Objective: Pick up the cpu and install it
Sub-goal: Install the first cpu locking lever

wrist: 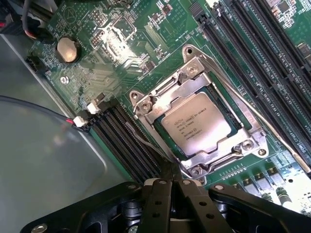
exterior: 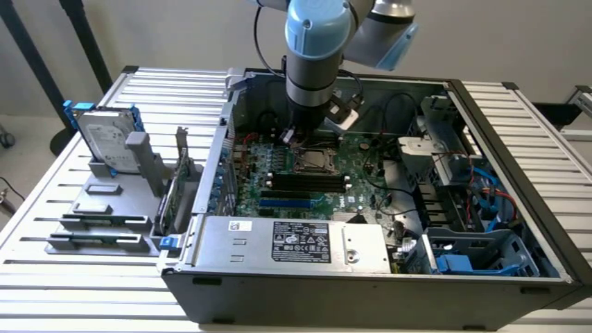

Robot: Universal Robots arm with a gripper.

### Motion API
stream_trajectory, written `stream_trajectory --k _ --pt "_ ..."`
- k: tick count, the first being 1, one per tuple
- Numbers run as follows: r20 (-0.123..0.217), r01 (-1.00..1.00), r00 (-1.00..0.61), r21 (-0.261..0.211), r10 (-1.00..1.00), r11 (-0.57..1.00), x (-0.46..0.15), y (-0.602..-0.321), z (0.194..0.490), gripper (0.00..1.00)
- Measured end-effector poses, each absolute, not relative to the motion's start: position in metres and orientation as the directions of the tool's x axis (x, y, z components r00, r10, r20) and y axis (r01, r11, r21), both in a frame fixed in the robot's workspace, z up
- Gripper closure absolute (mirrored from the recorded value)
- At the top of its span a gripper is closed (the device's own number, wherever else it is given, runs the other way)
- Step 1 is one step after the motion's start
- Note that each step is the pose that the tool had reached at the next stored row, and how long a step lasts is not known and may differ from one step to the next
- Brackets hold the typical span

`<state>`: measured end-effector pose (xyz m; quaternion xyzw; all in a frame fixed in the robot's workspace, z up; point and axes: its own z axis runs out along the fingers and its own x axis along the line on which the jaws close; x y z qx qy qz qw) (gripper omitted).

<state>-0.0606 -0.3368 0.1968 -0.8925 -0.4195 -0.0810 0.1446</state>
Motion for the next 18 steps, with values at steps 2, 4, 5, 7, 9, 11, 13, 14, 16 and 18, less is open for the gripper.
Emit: stream_trajectory --k 2,4,5,7,9,11,13,14,16,18 --pt "0.265 0.770 0.638 -0.190 0.723 -0.609 -0.0606 -0.3361 0.1968 0.89" --pt "0.265 0.767 0.642 -0.190 0.720 -0.613 -0.0606 -0.3352 0.1968 0.89" --pt "0.265 0.765 0.643 -0.190 0.718 -0.615 -0.0605 -0.3347 0.1967 0.89" --pt "0.265 0.763 0.646 -0.190 0.716 -0.618 -0.0605 -0.3341 0.1966 0.89" --pt "0.264 0.761 0.648 -0.190 0.714 -0.621 -0.0605 -0.3342 0.1967 0.89" --pt "0.262 0.759 0.650 -0.190 0.713 -0.622 -0.0605 -0.3341 0.1967 0.89" --pt "0.261 0.758 0.652 -0.190 0.712 -0.624 -0.0604 -0.3341 0.1967 0.89" --pt "0.260 0.758 0.652 -0.190 0.712 -0.624 -0.0603 -0.3341 0.1967 0.89" --pt "0.259 0.757 0.653 -0.190 0.711 -0.626 -0.0600 -0.3340 0.1968 0.89" --pt "0.258 0.756 0.654 -0.189 0.711 -0.627 -0.0600 -0.3337 0.1968 0.89"
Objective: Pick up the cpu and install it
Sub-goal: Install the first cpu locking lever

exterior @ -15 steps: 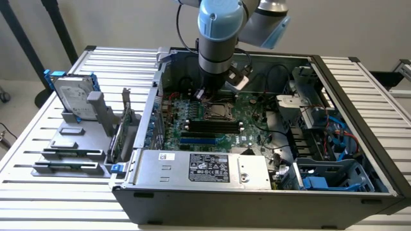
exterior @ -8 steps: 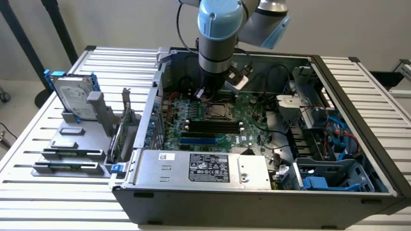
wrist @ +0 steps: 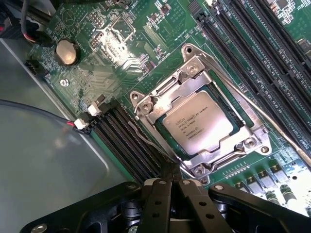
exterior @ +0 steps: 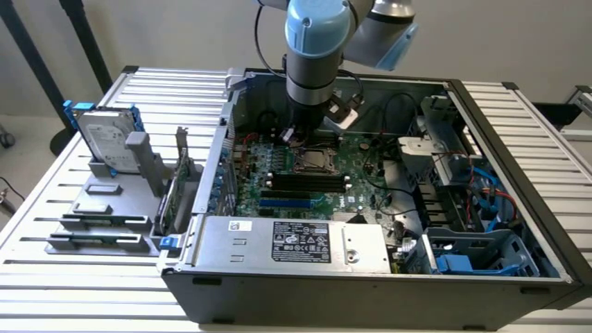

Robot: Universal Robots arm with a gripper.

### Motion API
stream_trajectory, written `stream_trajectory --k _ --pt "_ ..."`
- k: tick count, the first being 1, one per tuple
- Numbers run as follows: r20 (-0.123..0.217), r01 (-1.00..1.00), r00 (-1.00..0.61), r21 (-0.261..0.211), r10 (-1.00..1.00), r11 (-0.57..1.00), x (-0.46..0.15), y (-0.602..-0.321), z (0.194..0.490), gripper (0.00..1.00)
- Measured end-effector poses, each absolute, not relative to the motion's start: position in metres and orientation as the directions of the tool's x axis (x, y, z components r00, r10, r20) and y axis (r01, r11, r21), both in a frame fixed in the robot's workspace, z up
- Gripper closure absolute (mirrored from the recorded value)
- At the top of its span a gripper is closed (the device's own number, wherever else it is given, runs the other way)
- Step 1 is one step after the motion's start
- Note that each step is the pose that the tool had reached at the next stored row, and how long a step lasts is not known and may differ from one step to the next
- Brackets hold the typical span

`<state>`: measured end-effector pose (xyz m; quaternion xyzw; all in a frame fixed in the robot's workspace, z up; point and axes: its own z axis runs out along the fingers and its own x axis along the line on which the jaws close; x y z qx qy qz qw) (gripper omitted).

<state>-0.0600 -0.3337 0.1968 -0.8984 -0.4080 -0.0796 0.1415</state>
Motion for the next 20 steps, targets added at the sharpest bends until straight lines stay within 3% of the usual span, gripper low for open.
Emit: stream_trajectory --k 20 --pt "0.256 0.754 0.656 -0.188 0.710 -0.629 -0.0541 -0.3325 0.1967 0.89"
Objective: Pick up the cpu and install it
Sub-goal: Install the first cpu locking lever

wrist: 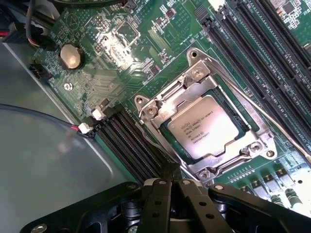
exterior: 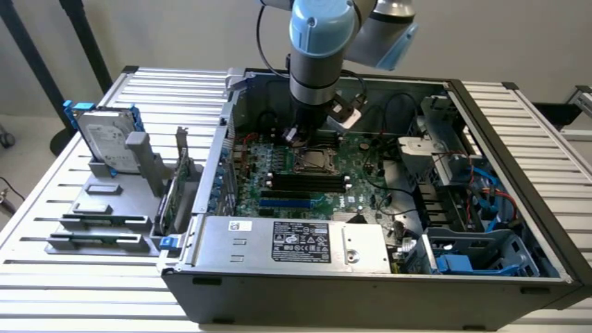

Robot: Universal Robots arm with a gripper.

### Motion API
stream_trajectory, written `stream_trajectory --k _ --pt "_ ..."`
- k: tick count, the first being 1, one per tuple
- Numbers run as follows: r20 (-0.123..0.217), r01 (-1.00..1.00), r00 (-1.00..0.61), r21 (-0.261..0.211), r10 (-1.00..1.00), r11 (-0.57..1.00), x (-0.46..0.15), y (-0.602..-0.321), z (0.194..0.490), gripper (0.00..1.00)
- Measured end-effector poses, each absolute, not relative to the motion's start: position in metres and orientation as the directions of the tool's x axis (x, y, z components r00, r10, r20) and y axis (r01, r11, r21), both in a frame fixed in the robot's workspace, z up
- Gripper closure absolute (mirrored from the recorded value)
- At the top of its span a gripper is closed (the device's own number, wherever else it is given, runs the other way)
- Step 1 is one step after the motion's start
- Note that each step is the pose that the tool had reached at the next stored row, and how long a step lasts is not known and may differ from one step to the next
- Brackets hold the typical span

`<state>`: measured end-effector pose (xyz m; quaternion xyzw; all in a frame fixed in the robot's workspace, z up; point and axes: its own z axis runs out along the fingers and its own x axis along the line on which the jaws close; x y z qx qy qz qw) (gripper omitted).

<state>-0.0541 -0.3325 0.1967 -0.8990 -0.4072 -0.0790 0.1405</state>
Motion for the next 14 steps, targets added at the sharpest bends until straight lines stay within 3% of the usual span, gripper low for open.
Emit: stream_trajectory --k 14 --pt "0.254 0.754 0.656 -0.186 0.711 -0.629 -0.0465 -0.3325 0.1954 0.89"
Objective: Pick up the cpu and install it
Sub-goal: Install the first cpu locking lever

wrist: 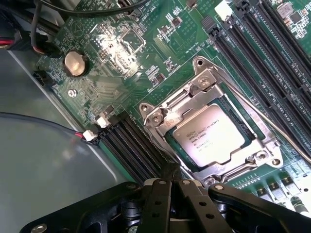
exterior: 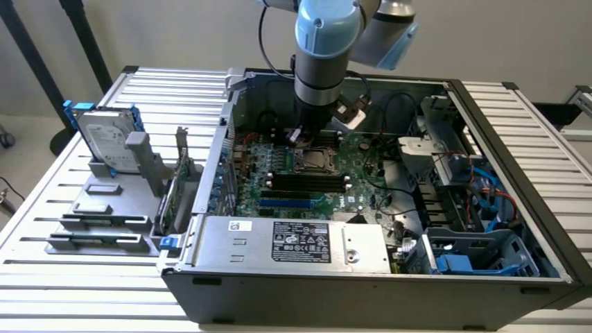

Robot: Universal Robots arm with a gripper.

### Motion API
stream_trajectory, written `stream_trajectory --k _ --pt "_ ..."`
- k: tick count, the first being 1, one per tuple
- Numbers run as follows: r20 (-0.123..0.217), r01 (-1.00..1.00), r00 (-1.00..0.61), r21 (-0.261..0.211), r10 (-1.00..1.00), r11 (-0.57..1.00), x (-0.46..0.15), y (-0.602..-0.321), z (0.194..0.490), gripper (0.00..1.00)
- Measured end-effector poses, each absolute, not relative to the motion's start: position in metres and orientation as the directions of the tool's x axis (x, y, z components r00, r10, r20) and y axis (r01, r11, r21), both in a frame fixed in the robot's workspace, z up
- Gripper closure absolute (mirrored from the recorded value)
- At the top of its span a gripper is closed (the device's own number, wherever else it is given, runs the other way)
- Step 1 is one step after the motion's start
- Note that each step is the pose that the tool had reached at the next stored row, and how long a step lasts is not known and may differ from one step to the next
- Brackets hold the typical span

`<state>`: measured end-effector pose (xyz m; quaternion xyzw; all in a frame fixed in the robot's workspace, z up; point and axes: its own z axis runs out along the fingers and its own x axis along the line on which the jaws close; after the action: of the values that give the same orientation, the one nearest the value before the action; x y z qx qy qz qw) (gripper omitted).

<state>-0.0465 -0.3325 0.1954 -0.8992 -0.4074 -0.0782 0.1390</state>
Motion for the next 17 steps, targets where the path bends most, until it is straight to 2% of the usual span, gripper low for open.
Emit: stream_trajectory --k 17 --pt "0.249 0.754 0.656 -0.184 0.712 -0.630 -0.033 -0.333 0.195 0.89"
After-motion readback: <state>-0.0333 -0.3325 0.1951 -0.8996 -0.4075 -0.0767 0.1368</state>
